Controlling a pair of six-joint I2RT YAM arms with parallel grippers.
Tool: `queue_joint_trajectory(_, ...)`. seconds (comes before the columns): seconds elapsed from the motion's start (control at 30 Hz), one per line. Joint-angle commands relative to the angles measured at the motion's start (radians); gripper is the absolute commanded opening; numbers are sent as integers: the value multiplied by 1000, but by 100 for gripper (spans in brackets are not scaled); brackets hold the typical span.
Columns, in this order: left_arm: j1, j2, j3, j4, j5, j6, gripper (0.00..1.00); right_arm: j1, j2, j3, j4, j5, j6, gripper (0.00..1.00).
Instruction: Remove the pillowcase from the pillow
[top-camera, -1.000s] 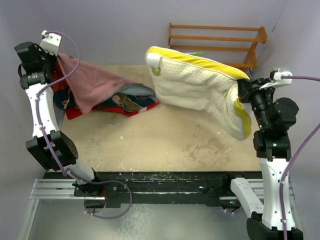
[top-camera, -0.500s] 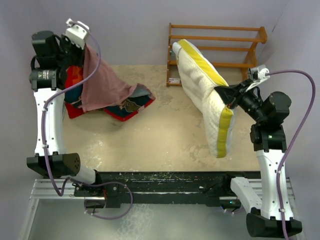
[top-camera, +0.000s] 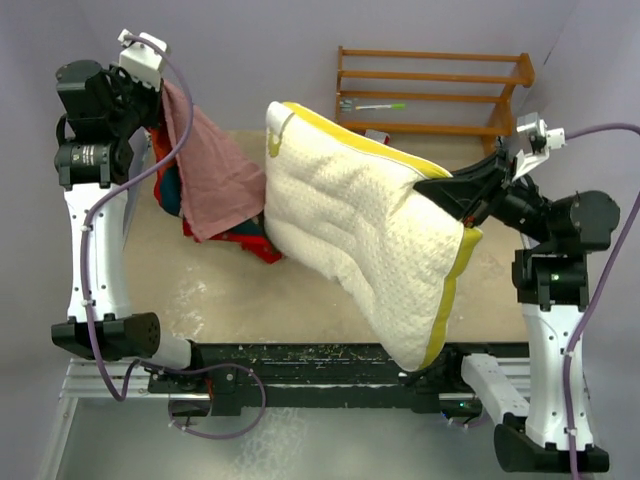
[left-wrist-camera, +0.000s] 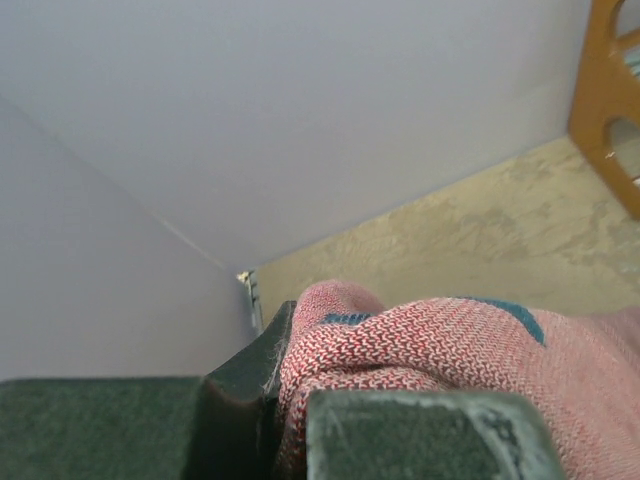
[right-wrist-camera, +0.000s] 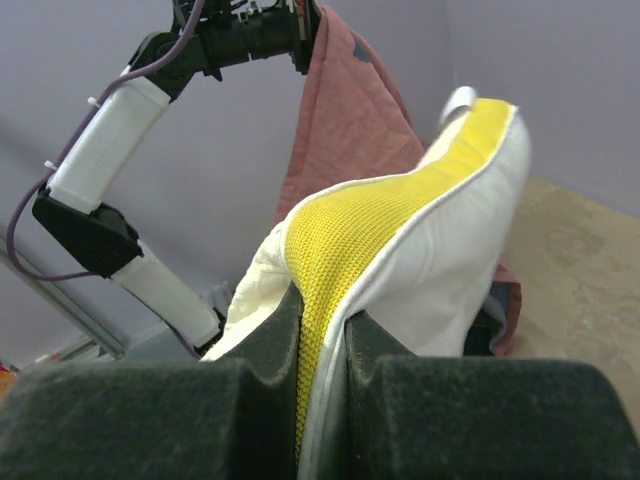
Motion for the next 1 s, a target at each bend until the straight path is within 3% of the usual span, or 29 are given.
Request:
queue_joint_trajectory(0.0,-1,-59,-51,167,-119,63,0,-1,112,125,-285,132,-151,0)
queue_joint_trajectory(0.1,-1,-56,-55,176,-116,71,0,-1,213,126,-562,321,-351,0)
queue_joint_trajectory(0.23,-17,-30,-49,181,-117,68,0,-1,327,81,-671,570,-511,9)
queue_joint_trajectory(0.43,-67,39,-43,247,-196,71,0,-1,388,103,-628,902,-563,68)
queue_joint_trajectory(0.57,-102,77,-45,281,-203,68,2,5,390,153,-584,989,-559,93)
queue_joint_trajectory(0.6,-114,88,-50,284,-209,71,7,17,389,159,-570,1020,-556,99)
queue_joint_trajectory(0.67,-128,117,-45,274,-208,68,18,79,391,167,-552,1144,-581,100)
queue_joint_trajectory(0.77,-134,188,19,183,-191,51,59,194,412,186,-543,1275,-621,100)
queue_joint_trajectory(0.83,-135,226,74,111,-182,46,95,216,422,190,-543,1274,-615,100)
queue_joint_trajectory(0.87,-135,236,93,78,-174,47,100,225,421,186,-542,1267,-608,100)
queue_joint_trajectory(0.97,-134,237,127,-54,-116,67,100,246,381,131,-487,1229,-585,100)
